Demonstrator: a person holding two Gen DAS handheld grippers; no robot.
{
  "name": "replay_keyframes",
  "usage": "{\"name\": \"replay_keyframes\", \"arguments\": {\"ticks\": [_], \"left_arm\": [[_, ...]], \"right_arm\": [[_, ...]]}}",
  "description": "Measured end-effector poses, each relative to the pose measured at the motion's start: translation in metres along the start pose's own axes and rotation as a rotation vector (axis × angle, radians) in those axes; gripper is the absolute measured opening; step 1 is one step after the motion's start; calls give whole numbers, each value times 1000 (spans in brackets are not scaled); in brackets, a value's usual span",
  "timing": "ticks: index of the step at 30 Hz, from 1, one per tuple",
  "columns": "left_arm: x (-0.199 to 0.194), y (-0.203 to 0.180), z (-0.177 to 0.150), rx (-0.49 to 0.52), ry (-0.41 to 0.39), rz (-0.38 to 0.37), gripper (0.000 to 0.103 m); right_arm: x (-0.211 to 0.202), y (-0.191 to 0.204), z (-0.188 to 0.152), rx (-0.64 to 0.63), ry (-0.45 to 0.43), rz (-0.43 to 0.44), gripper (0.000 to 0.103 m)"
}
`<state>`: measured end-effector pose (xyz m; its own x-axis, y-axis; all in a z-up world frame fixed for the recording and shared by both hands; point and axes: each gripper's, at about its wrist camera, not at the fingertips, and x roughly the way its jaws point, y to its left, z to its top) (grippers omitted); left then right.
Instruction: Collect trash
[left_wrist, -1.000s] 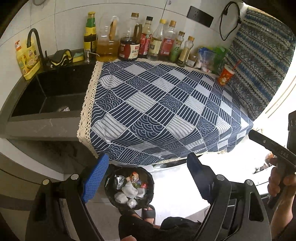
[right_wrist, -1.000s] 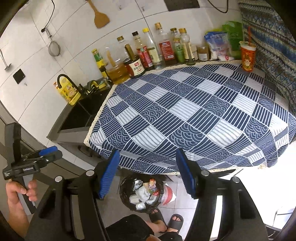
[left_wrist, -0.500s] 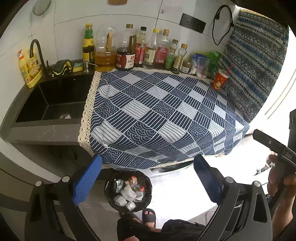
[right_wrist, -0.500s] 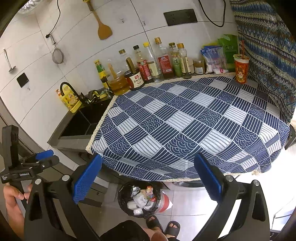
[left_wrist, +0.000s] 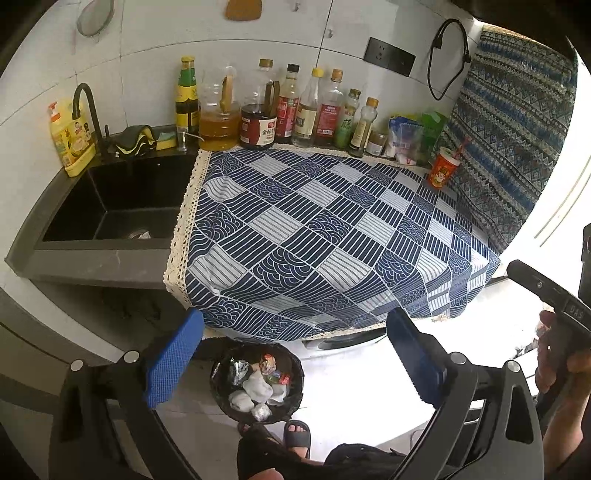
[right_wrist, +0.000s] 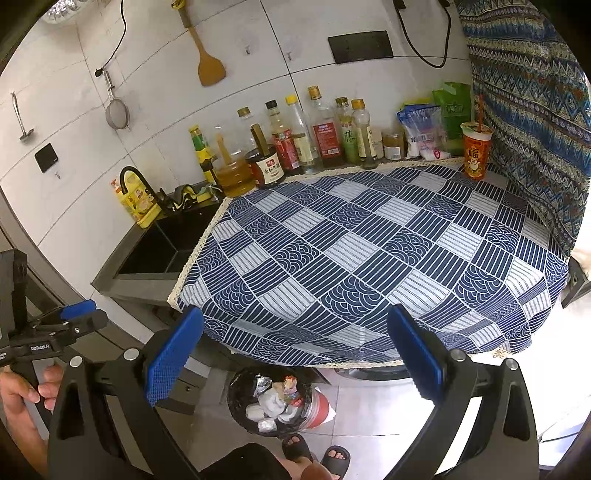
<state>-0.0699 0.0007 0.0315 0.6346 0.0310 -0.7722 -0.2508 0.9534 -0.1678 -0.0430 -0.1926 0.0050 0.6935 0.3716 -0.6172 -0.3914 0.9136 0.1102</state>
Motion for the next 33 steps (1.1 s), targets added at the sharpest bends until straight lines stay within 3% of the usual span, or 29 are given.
{"name": "replay_keyframes", "arguments": {"ticks": [33], "left_arm": [[-3, 4, 1, -12, 4, 35, 96]], "right_arm": [[15, 13, 2, -40, 46, 24, 99]]}}
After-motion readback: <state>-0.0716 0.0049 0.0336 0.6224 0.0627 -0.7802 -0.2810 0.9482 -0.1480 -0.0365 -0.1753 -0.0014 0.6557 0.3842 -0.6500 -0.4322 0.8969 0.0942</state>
